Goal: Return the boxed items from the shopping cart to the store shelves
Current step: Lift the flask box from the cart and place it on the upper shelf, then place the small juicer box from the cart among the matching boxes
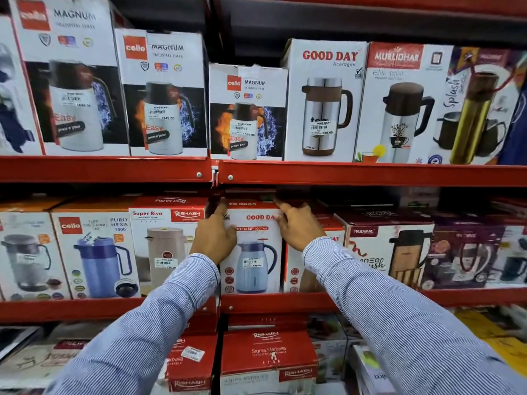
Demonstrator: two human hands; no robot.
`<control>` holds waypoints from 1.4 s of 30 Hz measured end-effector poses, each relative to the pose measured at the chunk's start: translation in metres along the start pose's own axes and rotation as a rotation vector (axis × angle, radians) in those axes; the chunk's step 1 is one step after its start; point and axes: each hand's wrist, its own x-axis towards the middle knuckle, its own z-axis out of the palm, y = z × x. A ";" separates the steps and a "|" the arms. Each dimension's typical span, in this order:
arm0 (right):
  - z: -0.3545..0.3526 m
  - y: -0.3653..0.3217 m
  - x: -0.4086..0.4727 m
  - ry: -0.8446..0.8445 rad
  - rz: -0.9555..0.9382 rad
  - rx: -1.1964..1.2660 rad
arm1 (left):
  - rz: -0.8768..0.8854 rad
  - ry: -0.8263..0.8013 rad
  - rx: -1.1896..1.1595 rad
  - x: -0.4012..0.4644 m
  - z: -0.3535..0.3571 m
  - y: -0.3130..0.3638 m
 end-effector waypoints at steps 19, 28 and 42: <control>0.077 0.140 -0.262 -0.007 0.070 -0.360 | 0.487 -0.284 0.478 -0.229 0.133 -0.032; 0.140 0.240 -0.396 -0.338 0.416 -0.092 | 0.203 -0.839 0.263 -0.339 0.236 -0.051; 0.283 0.349 -0.474 -0.962 0.925 0.227 | -0.861 -1.132 -0.053 -0.427 0.402 -0.096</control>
